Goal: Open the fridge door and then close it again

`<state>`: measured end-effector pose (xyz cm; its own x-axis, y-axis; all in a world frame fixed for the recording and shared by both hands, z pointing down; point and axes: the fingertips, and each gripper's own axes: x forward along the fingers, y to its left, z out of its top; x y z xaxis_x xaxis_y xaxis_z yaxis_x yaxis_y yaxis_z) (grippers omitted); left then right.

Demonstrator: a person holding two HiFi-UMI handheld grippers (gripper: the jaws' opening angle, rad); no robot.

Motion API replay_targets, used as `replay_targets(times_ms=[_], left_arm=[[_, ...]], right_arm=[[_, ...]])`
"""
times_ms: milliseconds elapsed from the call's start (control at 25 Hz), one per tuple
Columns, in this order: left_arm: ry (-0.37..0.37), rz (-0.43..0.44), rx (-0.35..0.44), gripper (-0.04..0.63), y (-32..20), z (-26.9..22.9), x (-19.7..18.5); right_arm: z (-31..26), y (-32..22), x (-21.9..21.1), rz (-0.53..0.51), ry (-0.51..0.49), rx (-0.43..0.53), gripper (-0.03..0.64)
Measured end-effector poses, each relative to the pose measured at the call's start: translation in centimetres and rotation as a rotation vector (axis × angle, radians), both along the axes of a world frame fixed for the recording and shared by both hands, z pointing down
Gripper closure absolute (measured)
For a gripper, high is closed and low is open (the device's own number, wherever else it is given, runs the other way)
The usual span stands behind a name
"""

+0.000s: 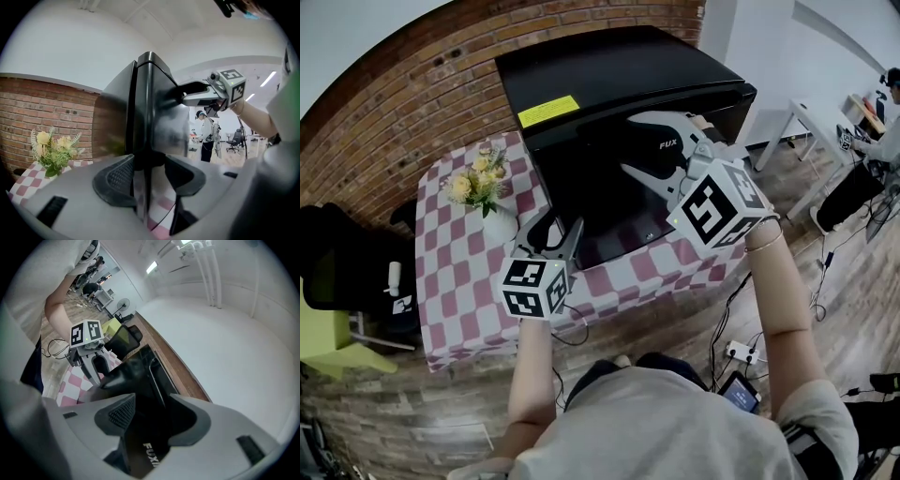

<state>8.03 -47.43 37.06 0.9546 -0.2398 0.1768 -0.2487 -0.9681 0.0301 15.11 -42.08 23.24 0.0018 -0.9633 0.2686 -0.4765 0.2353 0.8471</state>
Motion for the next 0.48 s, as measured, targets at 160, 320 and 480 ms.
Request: replay_targets(times_ms=[160,320,480], left_arm=[[0.01,-0.001,-0.002,0.396,1.1,0.0,-0.5],[0.024,-0.001,0.006,0.405,2.5,-0.2,-1.2],[0.01,-0.004,-0.001,0.408,3.8,0.0,-1.7]], right_arm=[[0.1,0.8,-0.3,-0.022,-0.012,-0.007,0.402],[-0.2,1.9,-0.7,-0.045,-0.022,0.005,0.396],[-0.1,2.9,-0.9,-0.058,-0.036,-0.001,0.39]])
